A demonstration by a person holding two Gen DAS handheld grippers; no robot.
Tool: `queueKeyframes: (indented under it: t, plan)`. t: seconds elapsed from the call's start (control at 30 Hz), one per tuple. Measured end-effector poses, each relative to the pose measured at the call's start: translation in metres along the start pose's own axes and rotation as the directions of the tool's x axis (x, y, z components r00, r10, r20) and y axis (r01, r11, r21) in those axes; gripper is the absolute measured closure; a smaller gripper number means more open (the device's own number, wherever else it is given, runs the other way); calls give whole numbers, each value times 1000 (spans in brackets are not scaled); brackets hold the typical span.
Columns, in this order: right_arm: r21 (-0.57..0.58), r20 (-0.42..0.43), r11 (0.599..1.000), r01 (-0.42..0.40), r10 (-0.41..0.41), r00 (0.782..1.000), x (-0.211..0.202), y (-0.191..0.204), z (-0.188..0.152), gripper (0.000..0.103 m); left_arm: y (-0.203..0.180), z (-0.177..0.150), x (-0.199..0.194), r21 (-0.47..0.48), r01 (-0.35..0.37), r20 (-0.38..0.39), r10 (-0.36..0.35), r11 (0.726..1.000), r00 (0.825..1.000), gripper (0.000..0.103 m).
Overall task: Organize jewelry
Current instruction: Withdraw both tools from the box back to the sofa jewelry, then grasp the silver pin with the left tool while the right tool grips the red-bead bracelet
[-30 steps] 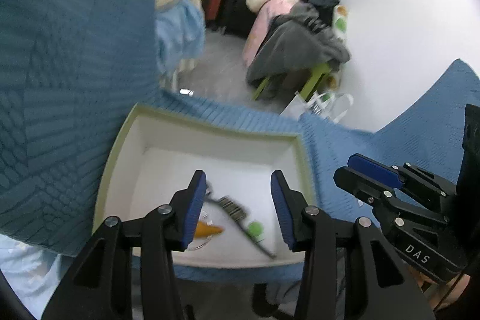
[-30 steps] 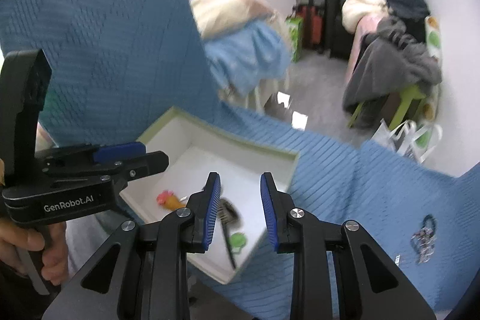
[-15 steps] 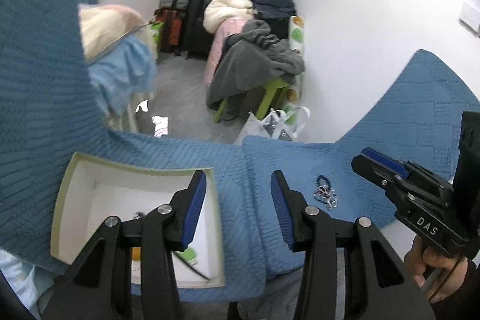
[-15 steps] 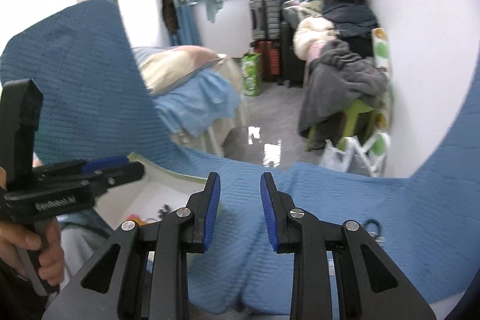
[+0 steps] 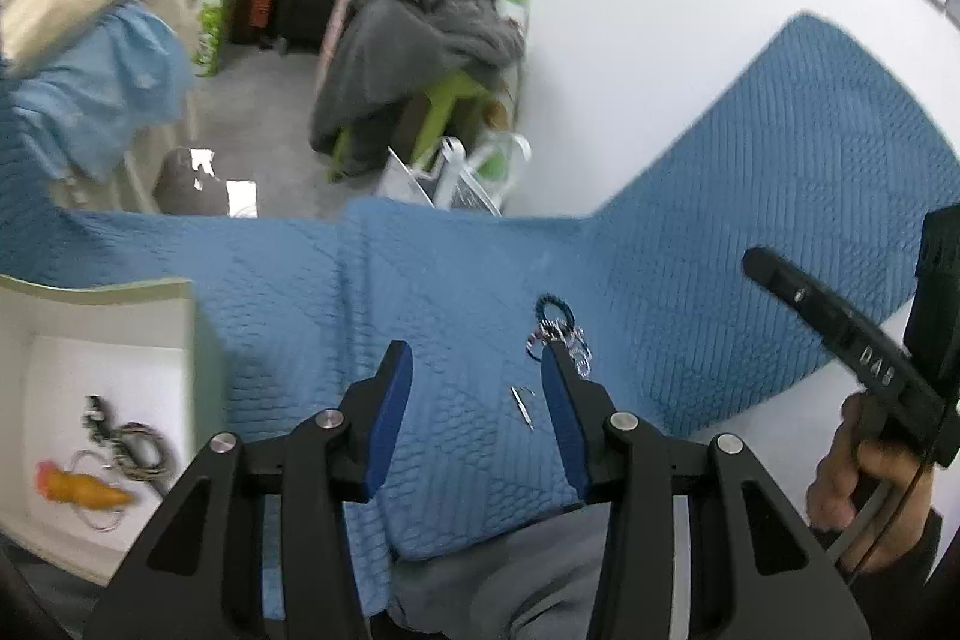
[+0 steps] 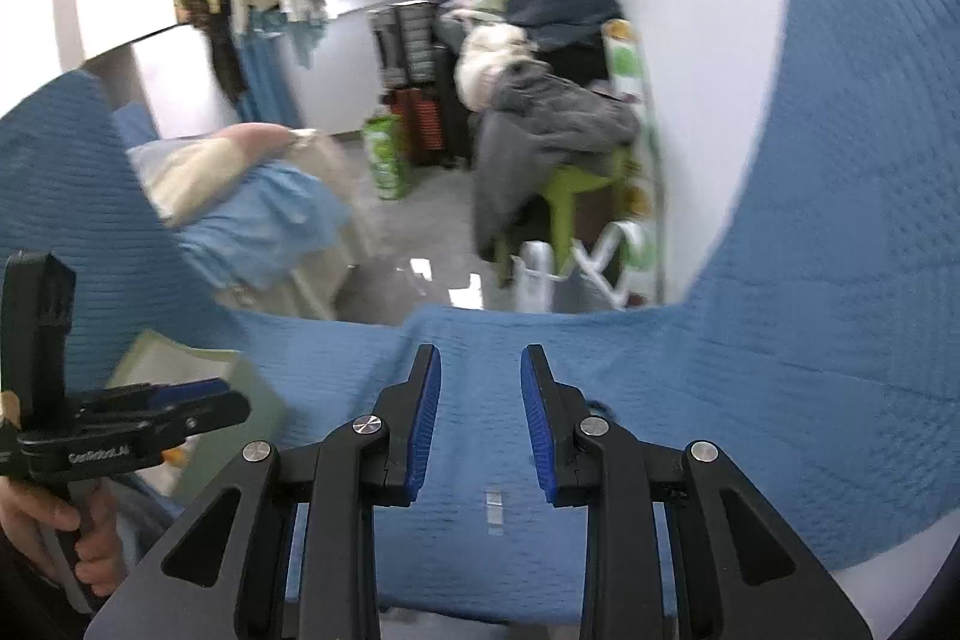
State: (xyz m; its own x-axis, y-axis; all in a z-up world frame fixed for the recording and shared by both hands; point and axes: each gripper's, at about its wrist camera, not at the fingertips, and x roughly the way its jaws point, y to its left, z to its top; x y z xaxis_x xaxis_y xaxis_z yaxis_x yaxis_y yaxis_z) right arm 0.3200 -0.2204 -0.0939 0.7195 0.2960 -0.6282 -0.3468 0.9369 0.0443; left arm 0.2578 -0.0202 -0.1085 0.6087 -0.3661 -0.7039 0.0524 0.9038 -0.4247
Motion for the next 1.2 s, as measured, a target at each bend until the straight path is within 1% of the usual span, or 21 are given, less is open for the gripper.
queueKeyframes:
  t: [0.07,0.17,0.27,0.37,0.53,0.63,0.73,0.8,0.83,0.9,1.0,1.1,1.2]
  plan:
    - [16,-23,1000,25,-24,999,6,-23,-8,78,-5,-3,21,0,23,-46,-23,1000,999,57]
    - [29,-77,999,43,-40,996,24,-52,-23,78,-15,-7,47,6,32,-93,-32,999,995,57]
    - [43,-127,998,35,-29,992,44,-70,-39,78,-23,-9,68,21,37,-128,-34,999,991,57]
    - [47,-195,999,17,-7,981,76,-83,-59,78,-26,-8,96,61,30,-181,-18,998,983,57]
    - [44,-258,998,-45,55,964,117,-87,-83,78,-22,-11,126,65,35,-234,-19,997,972,58]
    - [45,-281,995,-86,95,955,139,-85,-89,80,-21,-11,139,74,48,-257,-27,996,966,59]
    - [43,-312,993,-108,116,943,163,-84,-93,86,-22,-13,151,72,61,-288,-37,996,957,63]
    - [29,-327,993,-116,119,937,174,-84,-95,93,-22,-15,159,68,76,-305,-52,995,951,65]
    - [26,-334,992,-121,123,935,178,-85,-95,93,-23,-16,163,68,84,-316,-59,994,947,69]
    - [8,-334,994,-112,108,936,183,-85,-97,93,-25,-17,170,69,95,-331,-67,993,941,70]
    - [-7,-332,992,-124,115,936,188,-86,-97,93,-25,-20,177,62,108,-346,-80,992,935,73]
    - [-74,-342,989,-126,94,935,189,-81,-96,93,-26,-22,183,61,120,-359,-90,991,929,73]
    - [-146,-363,984,-101,41,931,189,-76,-96,93,-32,-26,189,87,123,-374,-82,989,924,73]
